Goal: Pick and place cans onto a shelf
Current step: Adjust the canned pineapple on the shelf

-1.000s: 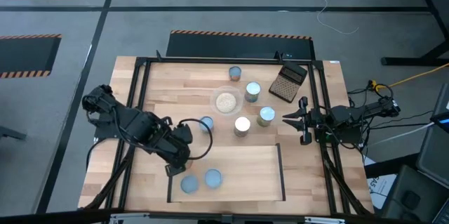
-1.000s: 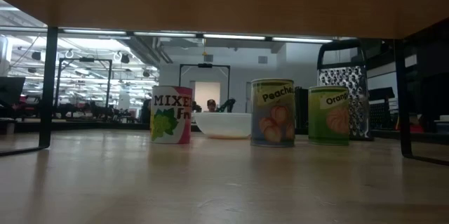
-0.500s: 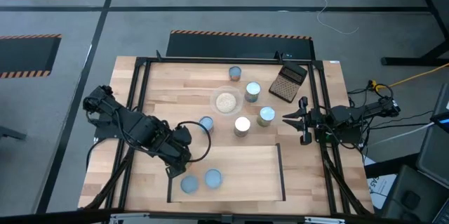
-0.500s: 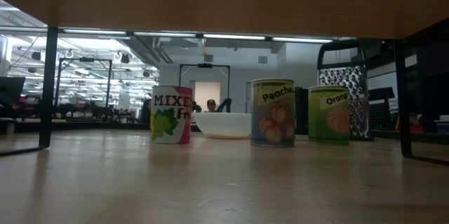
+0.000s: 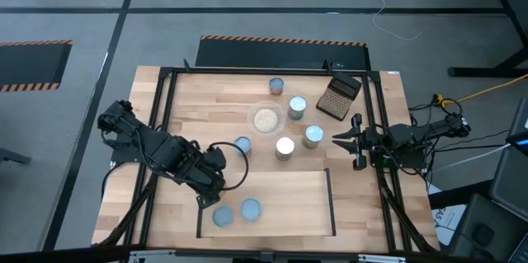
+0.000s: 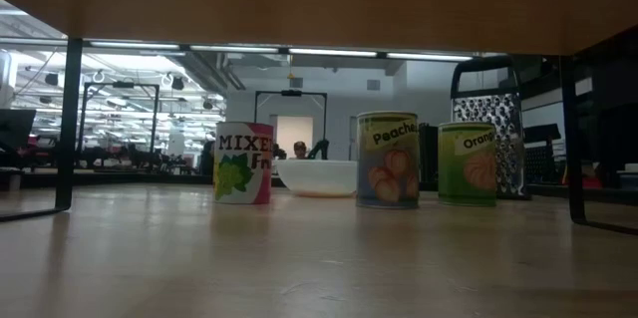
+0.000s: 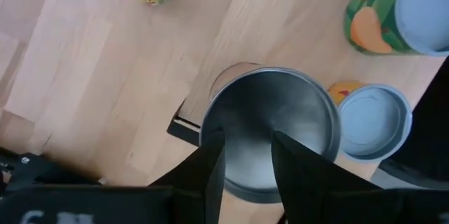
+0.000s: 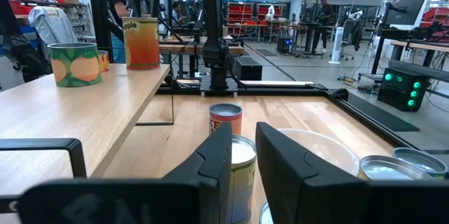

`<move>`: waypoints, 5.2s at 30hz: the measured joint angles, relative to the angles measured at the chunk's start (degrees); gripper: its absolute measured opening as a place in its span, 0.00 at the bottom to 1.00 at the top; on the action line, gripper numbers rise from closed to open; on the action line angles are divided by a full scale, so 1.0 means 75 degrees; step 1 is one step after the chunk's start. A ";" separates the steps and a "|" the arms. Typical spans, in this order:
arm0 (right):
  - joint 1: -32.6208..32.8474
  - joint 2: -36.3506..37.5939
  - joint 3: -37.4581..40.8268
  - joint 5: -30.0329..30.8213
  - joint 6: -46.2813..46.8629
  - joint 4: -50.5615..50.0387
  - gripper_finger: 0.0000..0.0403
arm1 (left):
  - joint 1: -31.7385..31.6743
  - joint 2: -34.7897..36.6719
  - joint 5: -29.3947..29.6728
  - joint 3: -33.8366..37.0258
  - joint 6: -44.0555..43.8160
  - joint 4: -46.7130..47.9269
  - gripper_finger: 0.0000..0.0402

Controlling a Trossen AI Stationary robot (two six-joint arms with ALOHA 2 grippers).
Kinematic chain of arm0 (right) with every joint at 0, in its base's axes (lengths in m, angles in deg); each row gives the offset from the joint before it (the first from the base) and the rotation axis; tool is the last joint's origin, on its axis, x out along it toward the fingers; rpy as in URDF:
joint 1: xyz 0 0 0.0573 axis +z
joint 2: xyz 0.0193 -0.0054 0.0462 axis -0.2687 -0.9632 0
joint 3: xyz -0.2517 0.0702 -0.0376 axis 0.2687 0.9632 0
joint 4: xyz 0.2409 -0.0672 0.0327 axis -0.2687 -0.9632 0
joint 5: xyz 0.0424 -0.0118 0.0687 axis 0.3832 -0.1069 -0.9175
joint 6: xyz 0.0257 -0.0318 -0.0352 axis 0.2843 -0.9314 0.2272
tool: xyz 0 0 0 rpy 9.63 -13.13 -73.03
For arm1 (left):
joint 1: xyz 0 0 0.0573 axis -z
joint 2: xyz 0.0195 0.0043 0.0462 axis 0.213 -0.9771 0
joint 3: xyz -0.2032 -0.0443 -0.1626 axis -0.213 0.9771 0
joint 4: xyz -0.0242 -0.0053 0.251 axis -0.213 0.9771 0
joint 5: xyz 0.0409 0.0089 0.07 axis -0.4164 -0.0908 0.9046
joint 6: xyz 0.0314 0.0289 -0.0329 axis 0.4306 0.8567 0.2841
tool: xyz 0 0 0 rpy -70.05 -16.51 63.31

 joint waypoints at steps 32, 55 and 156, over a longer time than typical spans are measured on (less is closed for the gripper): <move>0.0003 0.0000 0.0000 0.0000 -0.0002 0.0000 0.18 | -0.0190 -0.0001 0.0745 -0.0101 0.0318 0.0112 0.27; 0.0002 0.0002 0.0000 0.0000 -0.0003 0.0000 0.18 | -0.0350 -0.0024 0.0403 0.0032 0.1032 0.0112 0.27; 0.0000 0.0003 0.0000 0.0000 -0.0003 0.0000 0.18 | -0.0845 0.0124 0.0260 0.0035 0.5610 -0.0734 0.20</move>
